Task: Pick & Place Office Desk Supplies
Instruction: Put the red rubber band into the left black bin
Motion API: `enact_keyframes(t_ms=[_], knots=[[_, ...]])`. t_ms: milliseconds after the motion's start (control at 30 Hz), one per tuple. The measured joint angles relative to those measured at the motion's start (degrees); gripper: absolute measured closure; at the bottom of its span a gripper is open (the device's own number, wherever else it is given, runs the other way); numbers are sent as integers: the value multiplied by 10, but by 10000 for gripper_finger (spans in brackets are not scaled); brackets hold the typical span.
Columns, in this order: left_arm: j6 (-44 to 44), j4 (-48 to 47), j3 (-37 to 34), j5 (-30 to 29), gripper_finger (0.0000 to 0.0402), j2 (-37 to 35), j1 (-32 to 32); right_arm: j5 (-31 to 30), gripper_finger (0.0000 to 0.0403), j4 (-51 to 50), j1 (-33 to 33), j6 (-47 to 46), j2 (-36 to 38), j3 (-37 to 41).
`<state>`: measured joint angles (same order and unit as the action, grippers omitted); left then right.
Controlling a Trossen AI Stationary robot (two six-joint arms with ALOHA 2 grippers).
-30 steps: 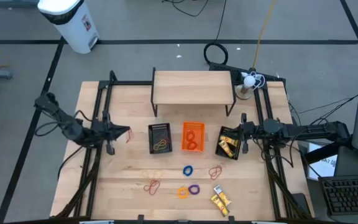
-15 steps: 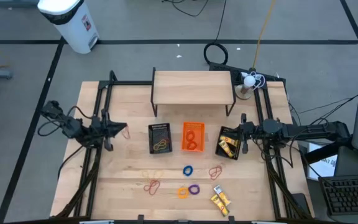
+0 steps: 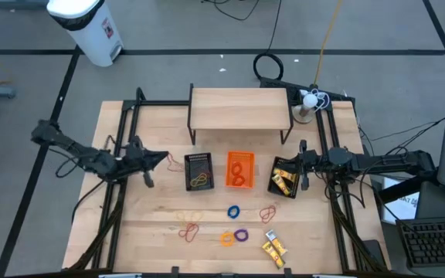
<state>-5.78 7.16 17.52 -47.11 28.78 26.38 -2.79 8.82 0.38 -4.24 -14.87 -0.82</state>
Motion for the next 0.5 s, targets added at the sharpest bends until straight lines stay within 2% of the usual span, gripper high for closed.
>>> enact_keyframes(t_ms=[167,233,433,500], knots=[[-10,0,80,88,401,168,-73,0,399,-2,0,0,0,0],[-24,-29,111,115,401,227,-101,0,399,-6,0,0,0,0],[-77,-150,189,147,401,364,-163,0,399,-27,0,-9,0,0],[-83,-157,199,158,401,392,-173,0,399,-36,0,-9,-1,0]])
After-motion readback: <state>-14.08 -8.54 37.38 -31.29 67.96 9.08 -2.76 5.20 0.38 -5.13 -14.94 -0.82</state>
